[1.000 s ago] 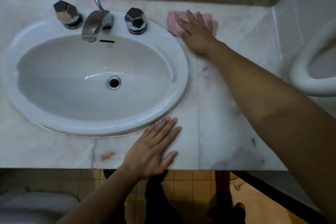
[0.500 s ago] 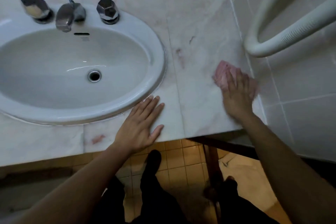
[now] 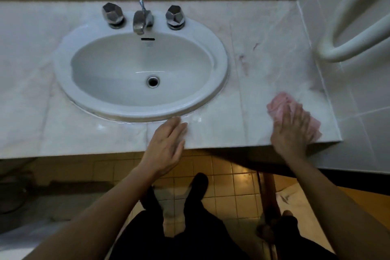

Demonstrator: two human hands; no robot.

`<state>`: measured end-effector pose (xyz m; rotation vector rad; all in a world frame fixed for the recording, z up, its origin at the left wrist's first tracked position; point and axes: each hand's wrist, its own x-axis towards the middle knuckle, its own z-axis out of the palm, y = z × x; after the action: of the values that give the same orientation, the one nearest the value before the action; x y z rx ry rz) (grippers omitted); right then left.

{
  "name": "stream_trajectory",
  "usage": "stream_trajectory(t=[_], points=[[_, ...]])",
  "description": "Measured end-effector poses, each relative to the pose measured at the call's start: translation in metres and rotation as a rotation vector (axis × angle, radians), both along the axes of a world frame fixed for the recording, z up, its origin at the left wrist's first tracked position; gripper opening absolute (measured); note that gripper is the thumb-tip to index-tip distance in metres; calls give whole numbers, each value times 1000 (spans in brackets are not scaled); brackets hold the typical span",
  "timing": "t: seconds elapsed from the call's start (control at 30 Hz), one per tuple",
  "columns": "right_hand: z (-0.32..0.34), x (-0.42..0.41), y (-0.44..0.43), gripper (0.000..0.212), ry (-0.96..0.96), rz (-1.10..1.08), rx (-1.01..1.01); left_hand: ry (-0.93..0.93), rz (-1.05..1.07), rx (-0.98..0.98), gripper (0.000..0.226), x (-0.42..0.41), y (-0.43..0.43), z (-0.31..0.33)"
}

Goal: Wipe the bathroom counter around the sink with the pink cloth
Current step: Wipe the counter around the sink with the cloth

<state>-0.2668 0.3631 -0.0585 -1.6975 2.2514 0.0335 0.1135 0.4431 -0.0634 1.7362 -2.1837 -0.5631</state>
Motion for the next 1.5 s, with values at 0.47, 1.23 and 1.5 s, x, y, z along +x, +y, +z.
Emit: stream_trajectory(t=[0.47,1.23,1.5], points=[[-22,333,102,66,-43,779,-46,-110,747,68,57,273,112,9],[-8,716,4,63,-166,1112,40,-208,820,110,70,562,45,2],[2,770,-212,65,-51,654,118,-254,826,96,69,578,35,-11]])
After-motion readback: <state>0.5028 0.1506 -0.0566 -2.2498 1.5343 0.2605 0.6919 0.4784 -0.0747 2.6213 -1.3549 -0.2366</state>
